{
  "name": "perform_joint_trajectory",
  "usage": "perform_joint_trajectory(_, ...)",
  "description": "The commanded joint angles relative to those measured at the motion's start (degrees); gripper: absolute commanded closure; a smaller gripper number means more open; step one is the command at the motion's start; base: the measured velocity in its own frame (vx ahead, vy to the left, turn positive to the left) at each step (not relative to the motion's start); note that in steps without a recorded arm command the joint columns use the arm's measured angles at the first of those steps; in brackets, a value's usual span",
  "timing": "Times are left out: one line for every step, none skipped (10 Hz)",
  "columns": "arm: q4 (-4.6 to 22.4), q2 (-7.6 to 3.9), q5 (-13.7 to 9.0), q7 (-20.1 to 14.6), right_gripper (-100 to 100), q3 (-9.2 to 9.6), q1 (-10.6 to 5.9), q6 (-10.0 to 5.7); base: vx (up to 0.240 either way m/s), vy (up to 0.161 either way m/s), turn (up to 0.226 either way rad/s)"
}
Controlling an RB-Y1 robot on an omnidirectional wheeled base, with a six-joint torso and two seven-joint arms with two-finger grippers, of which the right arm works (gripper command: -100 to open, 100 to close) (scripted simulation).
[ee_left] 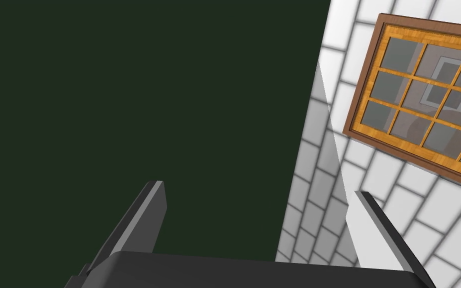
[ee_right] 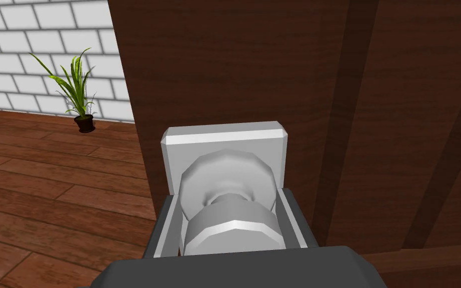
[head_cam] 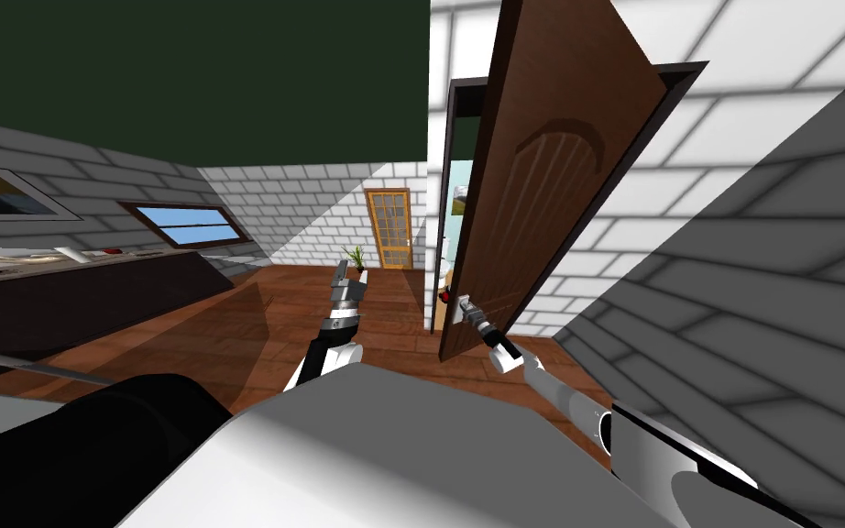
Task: Pull the door open
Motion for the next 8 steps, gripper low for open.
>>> perform_joint_trajectory(-0.78,-0.42,0.52,-1.15,100,1.68,-0.04,-1.06,-0.079,-0.147,-0.004)
perform_joint_trajectory(-1.18,-0.73,0.71,-1.53,100,2.33,-0.09,-1.32,-0.050,-0.120,0.009)
perform_joint_trajectory(-1.94,-1.31,1.07,-2.27,100,3.59,-0.18,-1.82,-0.037,-0.121,0.007)
perform_joint_trajectory(-2.61,-1.83,1.39,-2.93,100,4.71,-0.27,-2.27,-0.071,-0.167,0.023)
perform_joint_trajectory(-3.17,-2.26,1.65,-3.48,100,5.63,-0.34,-2.63,-0.074,-0.152,0.051)
perform_joint_trajectory(-3.58,-2.57,1.84,-3.88,100,6.31,-0.39,-2.90,-0.045,-0.151,0.033)
perform_joint_trajectory(-3.33,-2.35,1.69,-3.48,100,5.82,-0.46,-2.52,-0.022,-0.065,0.028)
perform_joint_trajectory(-2.04,-3.15,1.85,-5.29,100,7.47,-0.84,-4.42,-0.060,-0.122,0.238)
